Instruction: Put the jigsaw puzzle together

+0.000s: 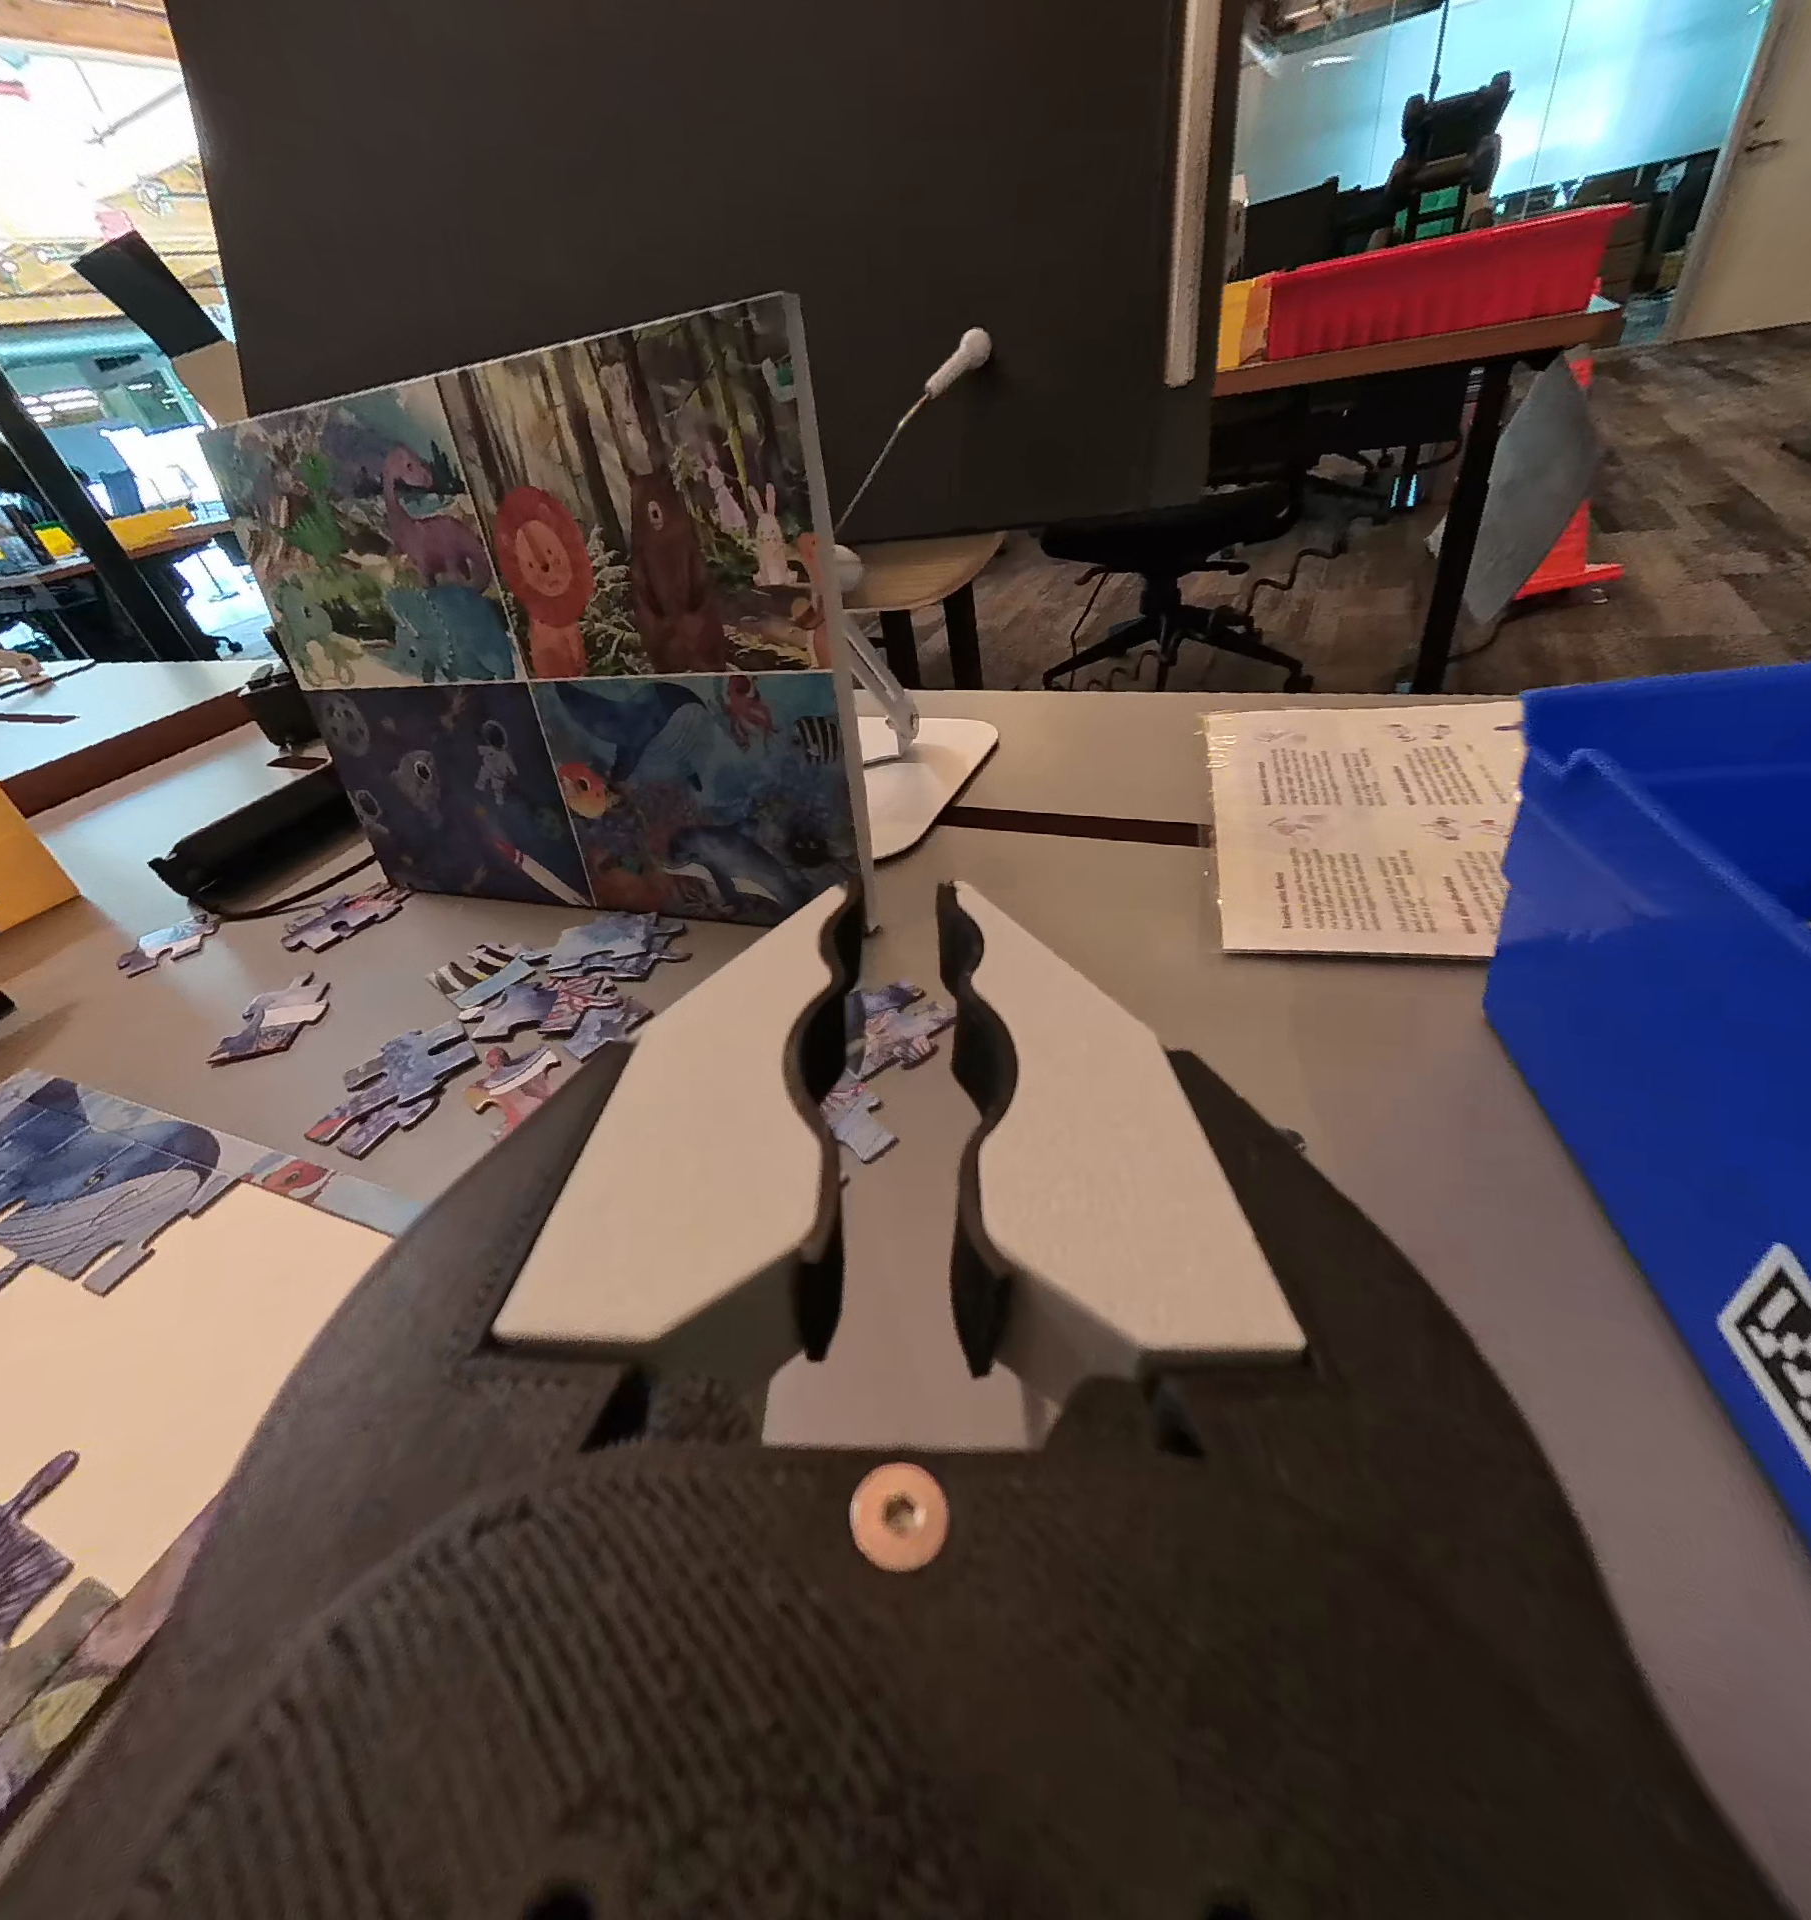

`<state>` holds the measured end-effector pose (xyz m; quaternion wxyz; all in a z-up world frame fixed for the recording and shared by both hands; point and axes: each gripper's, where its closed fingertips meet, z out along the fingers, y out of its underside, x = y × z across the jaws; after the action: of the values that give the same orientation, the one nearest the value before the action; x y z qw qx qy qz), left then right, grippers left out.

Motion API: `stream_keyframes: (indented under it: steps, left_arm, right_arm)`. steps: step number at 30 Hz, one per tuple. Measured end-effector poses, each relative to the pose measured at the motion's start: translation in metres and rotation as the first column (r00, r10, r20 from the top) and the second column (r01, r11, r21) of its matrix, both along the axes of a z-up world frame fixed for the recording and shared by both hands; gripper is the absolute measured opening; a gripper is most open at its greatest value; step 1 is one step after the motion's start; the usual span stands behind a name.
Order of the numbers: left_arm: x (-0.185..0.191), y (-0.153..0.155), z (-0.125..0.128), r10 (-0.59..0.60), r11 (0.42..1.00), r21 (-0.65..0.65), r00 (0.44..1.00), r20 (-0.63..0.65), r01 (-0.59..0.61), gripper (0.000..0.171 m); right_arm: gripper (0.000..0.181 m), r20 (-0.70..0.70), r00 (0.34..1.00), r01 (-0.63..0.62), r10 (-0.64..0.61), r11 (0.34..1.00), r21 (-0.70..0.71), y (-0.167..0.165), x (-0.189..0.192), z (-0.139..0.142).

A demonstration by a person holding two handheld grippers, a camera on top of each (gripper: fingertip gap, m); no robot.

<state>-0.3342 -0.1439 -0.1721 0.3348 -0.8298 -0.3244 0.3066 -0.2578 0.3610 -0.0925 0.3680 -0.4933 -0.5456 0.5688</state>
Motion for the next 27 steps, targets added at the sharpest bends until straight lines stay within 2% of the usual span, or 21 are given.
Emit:
stream_keyframes:
  steps: [9, 18, 27]
  left_arm:
    - [0.001, 0.002, -0.002, -0.01, 1.0, -0.012, 1.0, 0.002, 0.01, 0.015]
    - [0.002, 0.005, -0.003, -0.021, 1.0, -0.021, 1.0, 0.001, 0.021, 0.016]
    - [0.002, 0.006, -0.003, -0.025, 0.999, -0.027, 1.0, 0.001, 0.025, 0.016]
  right_arm:
    - [0.017, 0.005, 1.0, -0.017, 0.017, 0.999, 0.027, -0.011, -0.001, -0.001]
    - [0.017, -0.049, 0.999, 0.018, -0.018, 1.0, 0.007, -0.003, 0.003, 0.012]
    - [0.028, -0.036, 0.999, 0.025, -0.026, 0.999, -0.02, 0.001, 0.001, 0.008]
